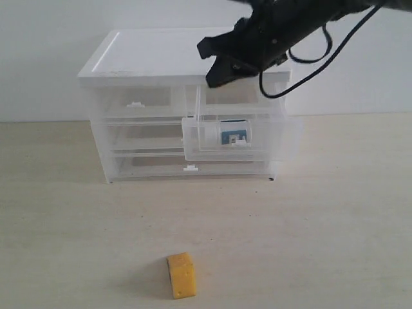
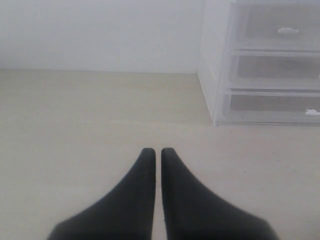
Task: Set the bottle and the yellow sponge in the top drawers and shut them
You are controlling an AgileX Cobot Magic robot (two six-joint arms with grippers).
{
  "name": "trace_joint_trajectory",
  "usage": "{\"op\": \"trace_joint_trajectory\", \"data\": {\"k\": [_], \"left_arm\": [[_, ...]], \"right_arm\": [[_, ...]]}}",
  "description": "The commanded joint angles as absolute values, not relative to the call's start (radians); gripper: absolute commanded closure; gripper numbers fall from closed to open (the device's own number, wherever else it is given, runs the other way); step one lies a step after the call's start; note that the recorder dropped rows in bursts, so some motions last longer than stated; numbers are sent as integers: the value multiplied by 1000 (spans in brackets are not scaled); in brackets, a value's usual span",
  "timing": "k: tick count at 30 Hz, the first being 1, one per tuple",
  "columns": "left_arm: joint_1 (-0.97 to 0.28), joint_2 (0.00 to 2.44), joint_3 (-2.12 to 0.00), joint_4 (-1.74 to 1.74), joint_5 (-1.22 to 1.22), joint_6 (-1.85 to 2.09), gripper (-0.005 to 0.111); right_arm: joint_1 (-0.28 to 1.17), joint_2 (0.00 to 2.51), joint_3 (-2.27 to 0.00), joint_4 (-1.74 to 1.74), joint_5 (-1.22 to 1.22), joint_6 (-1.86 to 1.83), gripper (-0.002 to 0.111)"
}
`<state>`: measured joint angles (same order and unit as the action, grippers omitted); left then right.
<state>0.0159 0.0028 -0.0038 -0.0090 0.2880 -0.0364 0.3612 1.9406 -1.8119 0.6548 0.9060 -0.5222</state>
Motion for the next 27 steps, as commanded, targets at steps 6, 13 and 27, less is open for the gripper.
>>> {"op": "trace_joint_trajectory", "data": {"k": [6,13,27], "left_arm": [[19,0,0,-19,283,-33,102],[19,0,0,-19,283,-33,102],[19,0,0,-19,283,-33,102]], "right_arm": [[359,1787,-1816,404,1198,-560,108],[361,1717,-1733,520,1221,-842,108],[529,1663,-1451,498,1221,-1277,108]]}}
